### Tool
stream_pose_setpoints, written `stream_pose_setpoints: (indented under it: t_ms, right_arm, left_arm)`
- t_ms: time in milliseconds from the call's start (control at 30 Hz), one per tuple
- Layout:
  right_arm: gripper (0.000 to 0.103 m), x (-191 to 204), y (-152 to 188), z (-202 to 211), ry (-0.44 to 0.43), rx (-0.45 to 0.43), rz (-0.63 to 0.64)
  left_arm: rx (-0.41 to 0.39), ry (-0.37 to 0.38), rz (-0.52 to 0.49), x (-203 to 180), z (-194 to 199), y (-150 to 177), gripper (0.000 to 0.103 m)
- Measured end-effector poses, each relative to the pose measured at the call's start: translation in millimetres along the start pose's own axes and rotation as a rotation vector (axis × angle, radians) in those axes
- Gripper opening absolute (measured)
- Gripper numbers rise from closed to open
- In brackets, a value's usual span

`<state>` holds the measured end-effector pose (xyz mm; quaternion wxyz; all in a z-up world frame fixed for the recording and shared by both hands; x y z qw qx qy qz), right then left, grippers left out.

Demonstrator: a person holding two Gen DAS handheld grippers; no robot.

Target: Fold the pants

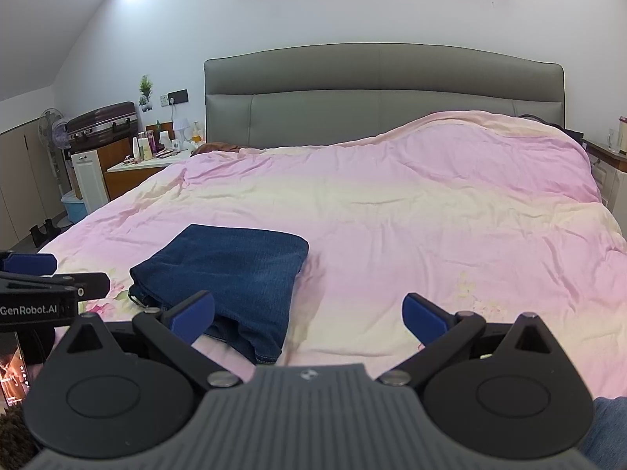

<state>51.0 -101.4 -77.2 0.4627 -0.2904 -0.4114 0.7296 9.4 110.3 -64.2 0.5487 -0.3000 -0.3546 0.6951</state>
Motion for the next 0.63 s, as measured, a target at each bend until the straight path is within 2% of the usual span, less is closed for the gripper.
stream_pose_setpoints:
  t_ms: [633]
  right_arm:
    - [0.098, -0.2, 0.2, -3.4, -0.005, 0.006, -0.004]
  left_arm:
    - [-0.02, 0.01, -0.002, 1.8, 2.8, -0.1, 0.086]
Point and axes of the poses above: each gripper's, at about its wrist camera, not at the fingertips, and z roughly against the way its jaws point, x to its left, y to its underside, the point moved 4 cm from there along -z, roughly the way its jaws point, and after that the axes turned 9 degrees about z, right-handed, at the moved point
